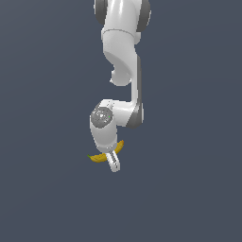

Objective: Pick up the object and move it to a goal position.

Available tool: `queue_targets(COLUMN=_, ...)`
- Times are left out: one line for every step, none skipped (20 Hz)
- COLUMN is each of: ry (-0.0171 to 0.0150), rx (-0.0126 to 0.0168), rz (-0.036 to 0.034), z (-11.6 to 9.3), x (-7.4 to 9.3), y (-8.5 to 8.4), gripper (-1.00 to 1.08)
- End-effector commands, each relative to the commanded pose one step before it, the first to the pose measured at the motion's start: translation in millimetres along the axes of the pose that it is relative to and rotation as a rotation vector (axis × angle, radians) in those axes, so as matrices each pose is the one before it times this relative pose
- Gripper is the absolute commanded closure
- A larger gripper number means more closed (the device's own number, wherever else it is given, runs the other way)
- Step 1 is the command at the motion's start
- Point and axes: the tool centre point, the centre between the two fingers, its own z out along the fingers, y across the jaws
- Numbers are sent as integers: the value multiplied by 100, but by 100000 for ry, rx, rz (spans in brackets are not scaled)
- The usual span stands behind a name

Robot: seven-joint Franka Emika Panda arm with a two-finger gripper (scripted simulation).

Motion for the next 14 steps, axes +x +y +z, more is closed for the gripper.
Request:
queue_targets(ry=131, rx=329, rz=-12, z=-1609, x=-293, y=-225, gripper=108)
queue_targets(ry=0, rx=0, rz=0, z=-726, x=-172, y=-64, gripper=108)
queue_targets(ry=0, rx=0, rz=0, z=-800, x=-189, y=-70, gripper=108)
queue_targets(ry=-19, rx=-3, rz=45, z=-862, x=-176, y=-62, gripper=108)
queue_targets(ry=0, rx=0, rz=0, z=-934, x=-218, y=-83, gripper=108)
queue_targets(ry=0, rx=0, rz=0, z=-994, x=-231, y=-88, gripper=108)
queue_targets(ry=-6, rx=-9, rz=47, z=-1042, x=-213, y=-79, gripper=108)
queue_targets(ry=0, rx=0, rz=0, z=-1102, x=-253, y=-99, gripper=108)
queue_targets(ry=0, rx=0, rz=0, z=-1150, x=-262, y=-104, gripper=108)
queue_targets(ry=15, rx=-18, rz=43, z=-1179, x=-244, y=-97, gripper=108)
queue_targets(ry=0, rx=0, rz=0, z=-1187, x=-266, y=-109, gripper=108)
queue_targets(ry=26, rx=-20, rz=36, z=-1180, x=-245, y=-101, gripper=108)
queue_targets(ry=0, rx=0, rz=0, z=-1180, x=-260, y=-110, gripper=108)
queue_targets(ry=33, rx=-20, rz=30, z=-1174, x=-245, y=-106, gripper=108)
